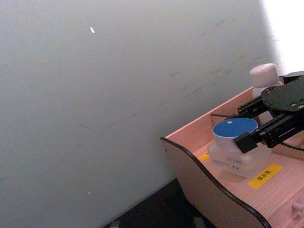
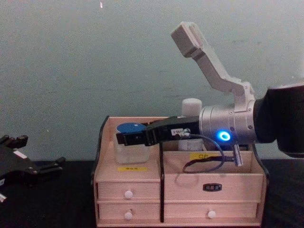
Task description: Pick up the facial cleanser and watermelon frost from the table and place them into the tiered storage box.
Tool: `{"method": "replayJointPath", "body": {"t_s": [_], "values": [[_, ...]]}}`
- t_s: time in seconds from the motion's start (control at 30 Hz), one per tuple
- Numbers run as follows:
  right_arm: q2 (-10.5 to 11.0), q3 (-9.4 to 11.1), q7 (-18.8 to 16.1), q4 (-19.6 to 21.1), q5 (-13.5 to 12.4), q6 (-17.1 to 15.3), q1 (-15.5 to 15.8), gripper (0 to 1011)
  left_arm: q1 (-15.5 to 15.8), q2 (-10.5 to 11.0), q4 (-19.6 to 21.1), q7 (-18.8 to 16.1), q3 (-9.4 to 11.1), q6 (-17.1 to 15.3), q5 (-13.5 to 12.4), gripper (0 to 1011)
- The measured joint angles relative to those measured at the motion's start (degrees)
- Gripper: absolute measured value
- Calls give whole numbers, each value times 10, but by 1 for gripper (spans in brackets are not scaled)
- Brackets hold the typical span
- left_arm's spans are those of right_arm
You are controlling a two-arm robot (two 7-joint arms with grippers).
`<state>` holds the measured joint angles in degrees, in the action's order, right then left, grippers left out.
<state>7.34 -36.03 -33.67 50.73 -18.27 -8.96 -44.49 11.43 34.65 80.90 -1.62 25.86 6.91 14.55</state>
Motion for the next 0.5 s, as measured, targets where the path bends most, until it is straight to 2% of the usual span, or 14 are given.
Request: {"method": "replayJointPath", "body": {"t_s": [0.5], "values": [[-2,4,-1,-4,7,-4,2,728,0,0,0,0,0,0,0,1001]]}}
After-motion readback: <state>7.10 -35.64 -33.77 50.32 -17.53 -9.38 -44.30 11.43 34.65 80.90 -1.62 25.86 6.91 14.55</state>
